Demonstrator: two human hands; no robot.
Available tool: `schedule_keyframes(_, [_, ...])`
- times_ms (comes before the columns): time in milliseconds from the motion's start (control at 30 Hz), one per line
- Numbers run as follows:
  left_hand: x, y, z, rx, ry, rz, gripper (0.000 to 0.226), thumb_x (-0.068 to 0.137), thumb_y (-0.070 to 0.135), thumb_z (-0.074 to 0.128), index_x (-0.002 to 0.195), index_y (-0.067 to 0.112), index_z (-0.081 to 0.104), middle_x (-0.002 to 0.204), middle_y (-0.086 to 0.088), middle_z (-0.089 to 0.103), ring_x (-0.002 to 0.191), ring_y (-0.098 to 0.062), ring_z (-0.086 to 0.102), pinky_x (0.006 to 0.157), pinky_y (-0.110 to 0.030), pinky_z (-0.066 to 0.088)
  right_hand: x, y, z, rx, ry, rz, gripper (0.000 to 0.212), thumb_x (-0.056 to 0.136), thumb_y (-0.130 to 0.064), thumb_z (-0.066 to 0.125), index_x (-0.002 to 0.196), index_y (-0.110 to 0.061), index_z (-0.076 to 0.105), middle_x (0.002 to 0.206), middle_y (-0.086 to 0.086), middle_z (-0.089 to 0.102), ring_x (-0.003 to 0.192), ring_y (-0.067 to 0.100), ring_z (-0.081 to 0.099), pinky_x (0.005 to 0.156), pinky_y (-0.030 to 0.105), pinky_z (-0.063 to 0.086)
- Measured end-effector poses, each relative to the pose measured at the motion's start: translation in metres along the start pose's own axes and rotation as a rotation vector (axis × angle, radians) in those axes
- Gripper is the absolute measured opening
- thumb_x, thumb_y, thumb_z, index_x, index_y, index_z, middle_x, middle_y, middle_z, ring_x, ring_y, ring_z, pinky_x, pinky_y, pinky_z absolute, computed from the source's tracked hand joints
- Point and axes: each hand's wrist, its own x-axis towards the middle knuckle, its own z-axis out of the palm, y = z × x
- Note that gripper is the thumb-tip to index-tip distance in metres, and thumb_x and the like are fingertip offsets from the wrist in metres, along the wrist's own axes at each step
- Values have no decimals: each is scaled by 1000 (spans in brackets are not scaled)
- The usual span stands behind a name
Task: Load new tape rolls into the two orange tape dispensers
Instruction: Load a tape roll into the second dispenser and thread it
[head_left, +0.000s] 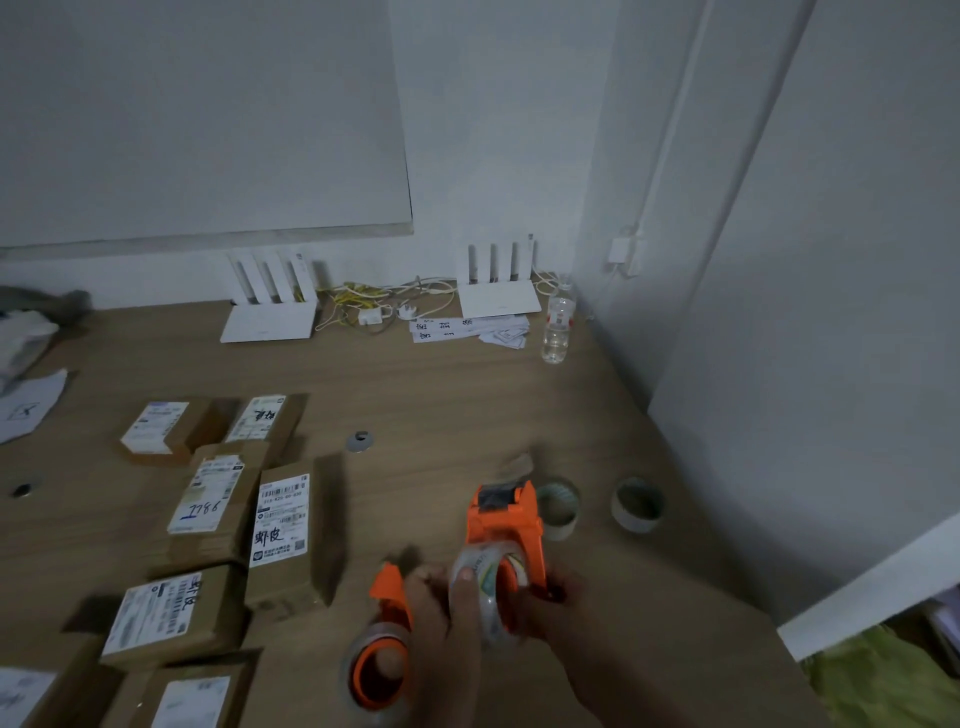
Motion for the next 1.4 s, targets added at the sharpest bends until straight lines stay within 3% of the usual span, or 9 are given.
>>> schedule_keyframes(167, [6,-16,-6,82,-181,-95,20,87,39,63,76,23,56,73,2,65,74,-20,62,68,-17,47,25,35,-13,-195,232,-64,33,43,-36,78,66,-14,70,53,2,69,52,15,60,50,30,49])
schedule_keyframes(267, [5,-31,-7,212,-306,-200,25,82,54,63,80,29,64,81,7,73,86,-16,69,81,-35,54,41,61,-24,-276,292,-44,30,32,-33,69,57,-17,63,47,-2,64,49,10,55,47,29,45])
schedule_keyframes(500, [0,-55,-6,394,-518,-234,33,85,46,64,112,27,66,110,3,71,102,-10,65,78,-17,46,64,109,-41,-534,281,142,32,34,-34,68,61,-17,62,55,6,66,57,23,66,56,49,57])
schedule_keyframes(633, [3,-76,-3,403,-591,-244,28,83,42,67,108,31,59,113,-5,71,100,-15,66,89,-31,53,42,85,-32,-634,257,176,31,42,-34,70,69,-21,61,64,1,66,65,20,66,59,35,52])
schedule_keyframes(767, [4,-101,2,394,-568,-233,77,65,68,54,124,20,61,119,-2,68,109,-14,63,94,-28,49,30,77,-27,-701,228,179,23,53,-18,73,72,-24,60,68,-2,65,67,18,64,61,31,48])
schedule_keyframes(967, [6,-169,8,382,-554,-283,102,57,90,47,128,19,60,130,-4,65,122,-17,58,105,-36,44,20,79,-19,-752,223,163,24,61,-20,75,83,-22,64,73,-3,68,71,16,64,59,30,45])
schedule_keyframes(1100, [-4,-110,-1,392,-566,-256,45,83,35,67,122,15,59,123,0,61,119,-12,54,88,-16,36,20,82,-18,-779,224,172,25,61,-17,73,84,-21,63,75,-2,68,72,18,64,63,33,47])
schedule_keyframes(1300, [-9,-115,1,378,-572,-318,44,91,25,62,130,7,54,133,-9,59,125,-23,55,90,-24,39,24,96,-19,-801,212,235,31,59,-31,71,87,-21,64,81,1,72,79,24,69,68,36,55])
schedule_keyframes(1400, [-12,-109,-4,356,-590,-314,55,90,36,60,135,7,47,138,-11,55,129,-22,51,96,-26,39,35,130,-33,-682,235,299,58,45,-52,67,93,-21,64,84,4,73,81,26,70,75,44,59])
